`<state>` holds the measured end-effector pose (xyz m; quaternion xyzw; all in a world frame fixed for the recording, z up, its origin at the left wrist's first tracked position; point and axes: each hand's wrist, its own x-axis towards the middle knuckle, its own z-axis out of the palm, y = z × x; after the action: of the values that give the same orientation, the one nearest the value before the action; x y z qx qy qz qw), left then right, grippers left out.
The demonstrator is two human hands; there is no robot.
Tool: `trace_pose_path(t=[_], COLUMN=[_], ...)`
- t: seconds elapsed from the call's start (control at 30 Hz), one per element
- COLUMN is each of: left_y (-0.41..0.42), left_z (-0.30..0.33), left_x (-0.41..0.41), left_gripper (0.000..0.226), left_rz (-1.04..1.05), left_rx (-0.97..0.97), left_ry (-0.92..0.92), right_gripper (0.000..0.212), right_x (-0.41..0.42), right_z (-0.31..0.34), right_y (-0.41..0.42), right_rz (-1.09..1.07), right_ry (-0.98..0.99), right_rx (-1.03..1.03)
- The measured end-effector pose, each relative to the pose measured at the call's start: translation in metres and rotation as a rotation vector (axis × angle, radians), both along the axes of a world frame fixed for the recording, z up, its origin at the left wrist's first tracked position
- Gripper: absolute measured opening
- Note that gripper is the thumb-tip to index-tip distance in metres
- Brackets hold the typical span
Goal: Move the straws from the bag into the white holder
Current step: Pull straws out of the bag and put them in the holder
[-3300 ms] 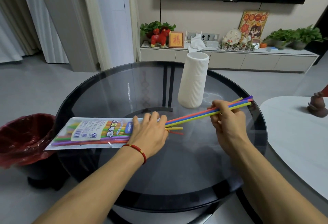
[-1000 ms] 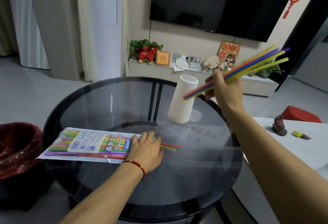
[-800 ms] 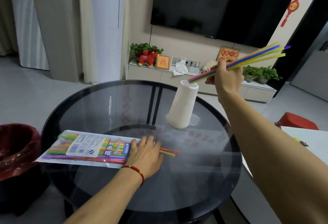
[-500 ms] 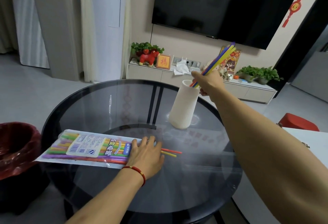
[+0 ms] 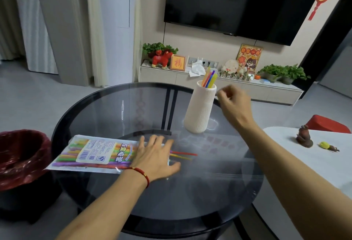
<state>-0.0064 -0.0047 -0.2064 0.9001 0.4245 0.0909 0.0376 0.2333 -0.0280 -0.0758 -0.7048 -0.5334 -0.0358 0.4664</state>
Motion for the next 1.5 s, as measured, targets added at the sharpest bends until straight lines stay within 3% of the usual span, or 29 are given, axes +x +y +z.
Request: trace_pose_path(t=[0.1, 0.2, 0.3, 0.43, 0.53, 0.6, 0.67, 0.73, 0.87, 1.07, 1.2, 1.4, 1.5], left_y=[0.01, 0.015, 0.013, 0.01, 0.008, 0.008, 0.009, 0.008, 0.004, 0.005, 0.007, 0.002, 0.001], left_z=[-0.001, -0.005, -0.008, -0.003, 0.001, 0.002, 0.003, 0.004, 0.004, 0.006, 0.004, 0.003, 0.003], left_x=[-0.019, -0.032, -0.033, -0.028, -0.025, -0.024, -0.024, -0.023, -0.017, -0.021, -0.026, -0.019, -0.016], left_gripper=[0.123, 0.147, 0.151, 0.147, 0.137, 0.129, 0.123, 0.122, 0.121, 0.116, 0.116, 0.113, 0.108], left_rz=[-0.013, -0.025, -0.037, -0.033, -0.015, -0.008, -0.007, -0.02, -0.048, -0.011, -0.003, -0.025, -0.029], left_rx=[-0.106, -0.203, -0.183, -0.054, -0.006, 0.015, 0.026, 0.028, 0.07, 0.051, 0.032, 0.028, 0.031], left_ry=[0.081, 0.204, 0.244, 0.215, 0.167, 0.125, 0.106, 0.099, 0.099, 0.066, 0.07, 0.025, 0.022], right_gripper=[0.013, 0.042, 0.054, 0.022, 0.014, 0.009, 0.023, 0.035, 0.041, 0.02, 0.012, 0.042, 0.033], right_x=[-0.012, -0.03, -0.048, -0.062, -0.062, -0.06, -0.061, -0.064, -0.071, -0.072, -0.051, -0.054, -0.066], right_z=[-0.06, -0.115, -0.147, -0.153, -0.152, -0.151, -0.153, -0.155, -0.157, -0.157, -0.149, -0.148, -0.151], right_y=[-0.027, -0.046, -0.05, -0.042, -0.041, -0.042, -0.043, -0.045, -0.042, -0.039, -0.04, -0.046, -0.044], right_rz=[0.226, 0.364, 0.331, 0.407, 0.421, 0.406, 0.482, 0.587, 0.586, 0.53, 0.49, 0.56, 0.572], right_ry=[-0.173, -0.292, -0.326, -0.238, -0.211, -0.051, 0.223, 0.36, 0.31, 0.173, 0.248, 0.122, 0.046], right_rx=[-0.424, -0.683, -0.582, -0.44, -0.311, -0.245, -0.294, -0.344, -0.34, -0.293, -0.359, -0.361, -0.315])
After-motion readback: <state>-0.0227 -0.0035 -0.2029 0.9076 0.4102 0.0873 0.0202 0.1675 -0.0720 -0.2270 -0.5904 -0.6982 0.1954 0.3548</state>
